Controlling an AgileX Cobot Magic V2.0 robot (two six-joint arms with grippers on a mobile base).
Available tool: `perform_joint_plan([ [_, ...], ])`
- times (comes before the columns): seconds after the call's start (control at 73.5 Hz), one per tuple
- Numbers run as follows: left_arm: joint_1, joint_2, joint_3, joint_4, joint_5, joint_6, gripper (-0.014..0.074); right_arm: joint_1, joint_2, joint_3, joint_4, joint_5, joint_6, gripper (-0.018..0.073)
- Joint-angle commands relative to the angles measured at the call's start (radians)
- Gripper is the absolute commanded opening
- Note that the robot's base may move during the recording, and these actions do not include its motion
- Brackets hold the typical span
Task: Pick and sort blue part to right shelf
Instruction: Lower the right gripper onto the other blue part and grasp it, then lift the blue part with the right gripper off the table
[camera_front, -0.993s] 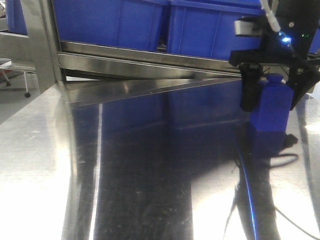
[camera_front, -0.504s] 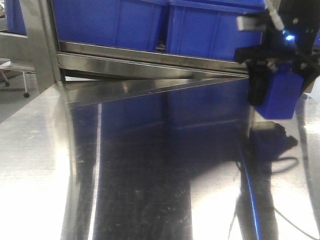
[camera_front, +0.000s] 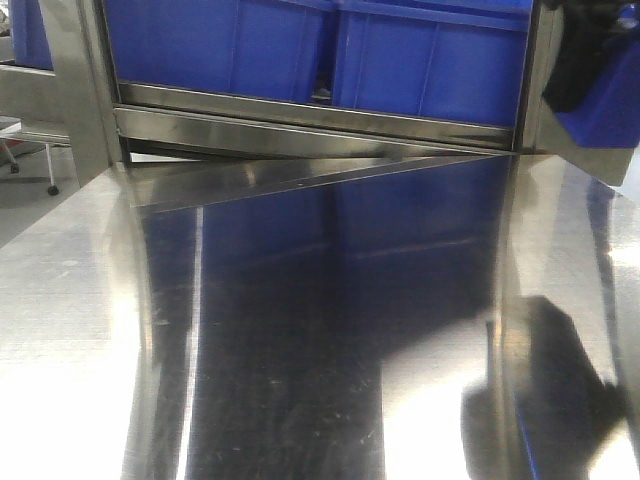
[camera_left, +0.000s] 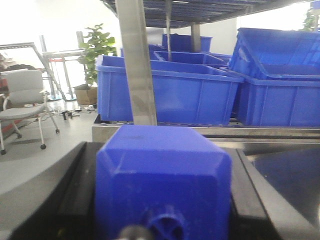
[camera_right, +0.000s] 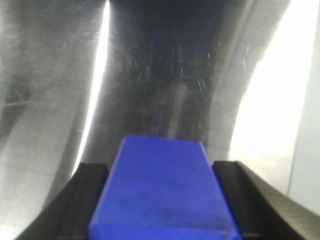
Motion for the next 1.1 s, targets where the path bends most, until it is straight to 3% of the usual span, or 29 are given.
perform_joint_plan([
  [0.0, 0.007, -0.019, -0.03, 0.0, -0.063, -0.01, 0.0312, -0.002, -0.125, 0.054, -0.01, -0.104, 0.0, 0.0216],
  [0.313, 0.007, -0.037, -0.03, 0.0, -0.063, -0.01, 0.0312, -0.002, -0.522, 0.38, -0.014, -0.244, -0.001, 0.0216],
  [0.504, 0.007, -0.037, -0.03, 0.0, -0.063, -0.01, 0.0312, -0.002, -0.804, 0.518, -0.03, -0.252, -0.001, 0.0216],
  [0.817, 0.007, -0.037, -0.03, 0.0, -0.063, -0.01, 0.0312, -0.002, -1.198, 0.556, -0.038, -0.221, -0.001, 0.0216],
  [1.089, 0.007, -0.037, -0.03, 0.0, -0.063, -0.01, 0.0312, -0.002, -1.344, 0.512, -0.04, -0.231, -0.001, 0.0216],
])
